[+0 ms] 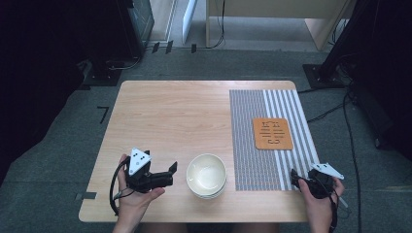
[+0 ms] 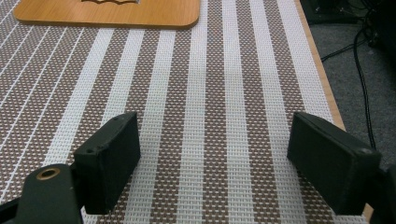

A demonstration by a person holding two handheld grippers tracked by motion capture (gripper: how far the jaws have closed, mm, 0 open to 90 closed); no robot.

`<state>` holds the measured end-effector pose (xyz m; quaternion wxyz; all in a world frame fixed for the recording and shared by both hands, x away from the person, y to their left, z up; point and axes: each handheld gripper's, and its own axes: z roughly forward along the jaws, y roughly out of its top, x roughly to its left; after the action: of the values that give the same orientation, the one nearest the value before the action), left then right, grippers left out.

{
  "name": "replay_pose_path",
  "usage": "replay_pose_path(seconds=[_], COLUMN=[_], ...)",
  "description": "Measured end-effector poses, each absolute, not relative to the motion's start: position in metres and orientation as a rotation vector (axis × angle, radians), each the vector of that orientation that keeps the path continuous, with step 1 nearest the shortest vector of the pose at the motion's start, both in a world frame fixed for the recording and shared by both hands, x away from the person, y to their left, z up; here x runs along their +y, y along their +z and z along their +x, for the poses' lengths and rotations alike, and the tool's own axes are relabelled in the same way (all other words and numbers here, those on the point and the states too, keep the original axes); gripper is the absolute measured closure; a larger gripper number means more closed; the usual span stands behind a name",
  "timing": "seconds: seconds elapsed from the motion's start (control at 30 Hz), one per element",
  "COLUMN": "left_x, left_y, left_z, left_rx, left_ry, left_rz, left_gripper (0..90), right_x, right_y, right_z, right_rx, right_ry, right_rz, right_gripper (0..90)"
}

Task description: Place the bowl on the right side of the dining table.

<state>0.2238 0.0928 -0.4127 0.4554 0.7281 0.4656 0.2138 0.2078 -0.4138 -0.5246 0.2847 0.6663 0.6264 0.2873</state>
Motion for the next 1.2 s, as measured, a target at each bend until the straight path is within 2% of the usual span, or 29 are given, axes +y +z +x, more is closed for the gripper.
replay_pose_path(seconds=[0.6, 1.03, 1.07, 1.1, 1.17, 1.2], left_x=[0.055, 0.041, 0.04, 0.04, 0.038, 0.038], left_y=[-0.424, -0.433, -0.435, -0.436, -0.438, -0.438], left_z=[0.231, 0.232, 0.232, 0.232, 0.234, 0.234], left_rx=[1.084, 1.075, 1.079, 1.086, 1.086, 1.086], left_ry=[0.449, 0.427, 0.433, 0.441, 0.441, 0.441], left_rz=[1.863, 1.898, 1.903, 1.905, 1.923, 1.923], left_gripper=[0.4, 1.0, 1.4, 8.5, 8.7, 11.9], right_x=[-0.414, -0.395, -0.393, -0.384, -0.376, -0.376], right_y=[-0.523, -0.488, -0.486, -0.48, -0.474, -0.474], right_z=[0.205, 0.195, 0.195, 0.196, 0.196, 0.196], right_rx=[1.606, 1.557, 1.56, 1.574, 1.584, 1.584], right_ry=[0.762, 0.907, 0.915, 0.927, 0.942, 0.942], right_rz=[1.8, 1.755, 1.747, 1.719, 1.696, 1.696], right_gripper=[18.1, 17.7, 17.7, 17.9, 18.0, 18.0])
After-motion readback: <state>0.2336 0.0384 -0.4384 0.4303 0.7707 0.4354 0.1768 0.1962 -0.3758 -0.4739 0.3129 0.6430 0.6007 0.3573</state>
